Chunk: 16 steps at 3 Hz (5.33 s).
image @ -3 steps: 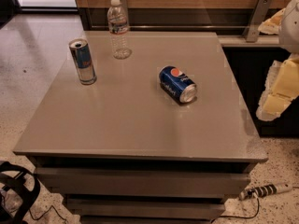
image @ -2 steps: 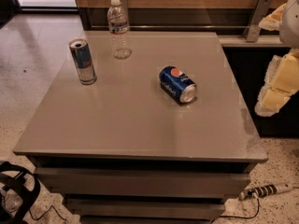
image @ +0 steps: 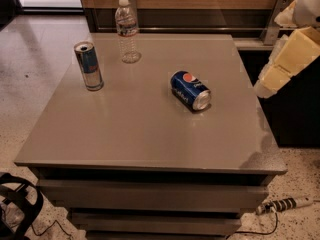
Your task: Pick pepsi can
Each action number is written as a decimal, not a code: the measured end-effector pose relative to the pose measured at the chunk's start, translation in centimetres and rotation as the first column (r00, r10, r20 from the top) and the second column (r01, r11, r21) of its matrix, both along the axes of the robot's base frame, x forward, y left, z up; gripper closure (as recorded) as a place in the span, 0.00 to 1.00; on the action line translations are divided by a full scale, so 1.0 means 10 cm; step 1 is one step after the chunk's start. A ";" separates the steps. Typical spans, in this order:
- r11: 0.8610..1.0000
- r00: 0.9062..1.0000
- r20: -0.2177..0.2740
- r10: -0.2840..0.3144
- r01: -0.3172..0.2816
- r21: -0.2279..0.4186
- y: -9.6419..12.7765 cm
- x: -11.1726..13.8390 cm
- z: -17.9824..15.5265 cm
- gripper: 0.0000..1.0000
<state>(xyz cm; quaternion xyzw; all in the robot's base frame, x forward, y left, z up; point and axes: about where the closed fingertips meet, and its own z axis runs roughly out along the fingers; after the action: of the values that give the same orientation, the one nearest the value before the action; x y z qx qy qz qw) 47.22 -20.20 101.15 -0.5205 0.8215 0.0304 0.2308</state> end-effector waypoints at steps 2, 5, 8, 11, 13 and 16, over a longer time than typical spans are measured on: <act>0.976 0.981 -0.062 -0.185 0.190 0.102 0.22 0.56 0.03 0.00; 0.938 0.926 -0.185 -0.329 0.344 0.050 0.86 1.10 -0.27 0.00; 0.908 0.880 -0.259 -0.398 0.419 0.029 0.97 1.02 -0.91 0.00; 0.925 0.879 -0.301 -0.370 0.380 -0.029 1.13 1.31 -1.05 0.00; 0.894 0.837 -0.315 -0.447 0.428 -0.132 1.18 1.51 -1.29 0.00; 0.863 0.779 -0.373 -0.504 0.468 -0.188 1.16 1.40 -1.58 0.00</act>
Offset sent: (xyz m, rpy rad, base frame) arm 0.0889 0.0336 0.0035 0.1482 0.0935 -0.3175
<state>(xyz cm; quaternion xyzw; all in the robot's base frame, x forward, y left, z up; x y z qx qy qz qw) 61.18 -8.58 85.33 -0.2819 0.9580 0.0432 0.0310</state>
